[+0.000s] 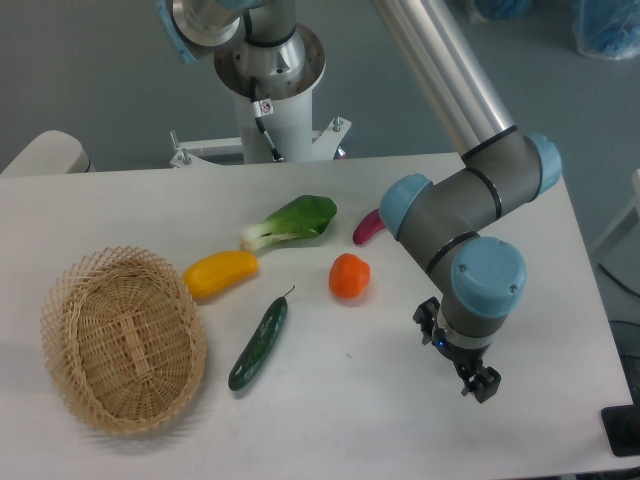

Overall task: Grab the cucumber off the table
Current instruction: 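Move the gripper over toward the dark green cucumber, then lower the gripper onto the cucumber and close it around it, then lift the grasped cucumber up off the table and away from the basket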

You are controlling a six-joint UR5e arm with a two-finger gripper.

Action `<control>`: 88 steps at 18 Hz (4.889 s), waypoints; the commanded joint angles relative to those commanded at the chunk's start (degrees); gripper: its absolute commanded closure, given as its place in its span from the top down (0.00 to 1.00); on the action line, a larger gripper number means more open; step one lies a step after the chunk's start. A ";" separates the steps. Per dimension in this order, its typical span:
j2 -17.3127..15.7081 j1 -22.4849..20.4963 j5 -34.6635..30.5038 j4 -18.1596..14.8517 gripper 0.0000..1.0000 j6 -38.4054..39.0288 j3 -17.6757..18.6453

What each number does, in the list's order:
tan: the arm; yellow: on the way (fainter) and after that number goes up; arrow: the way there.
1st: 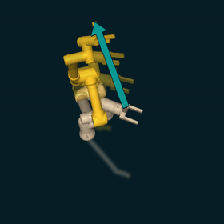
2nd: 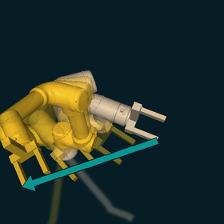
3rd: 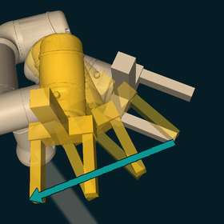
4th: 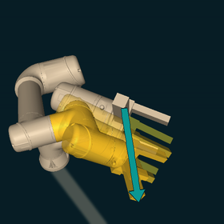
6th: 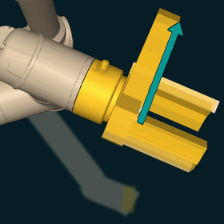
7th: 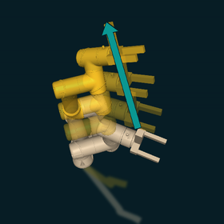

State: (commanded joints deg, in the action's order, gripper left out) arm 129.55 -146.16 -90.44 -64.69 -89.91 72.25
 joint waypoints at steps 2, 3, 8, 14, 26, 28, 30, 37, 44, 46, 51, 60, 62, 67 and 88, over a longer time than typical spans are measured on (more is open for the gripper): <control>-0.17 -0.09 0.00 0.00 1.00 0.00 0.09; -0.18 0.00 -0.35 0.00 1.00 0.00 0.17; -0.09 1.32 -0.79 -0.09 1.00 0.79 0.26; -1.93 1.93 -0.43 2.98 1.00 4.91 4.47; -6.77 13.87 -0.17 3.60 1.00 32.23 13.71; -7.47 15.29 -0.35 3.60 1.00 34.79 14.85; -8.43 15.64 0.00 3.69 1.00 35.86 16.52; -8.96 18.71 -0.08 10.18 1.00 42.27 21.61; -8.96 19.95 -0.44 13.54 1.00 42.45 24.43; -8.79 20.13 -0.52 13.54 1.00 42.37 24.43; -8.35 20.13 -0.61 13.97 0.64 43.42 24.35; -8.26 19.43 -0.44 14.06 0.18 42.72 22.24; -8.44 18.11 -0.44 13.80 0.18 42.63 21.36; -8.88 16.09 -0.35 13.27 0.17 38.50 18.91; -4.57 8.35 0.36 2.46 0.15 18.55 7.12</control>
State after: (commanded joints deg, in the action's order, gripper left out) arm 124.98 -137.81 -90.09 -62.23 -71.36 79.36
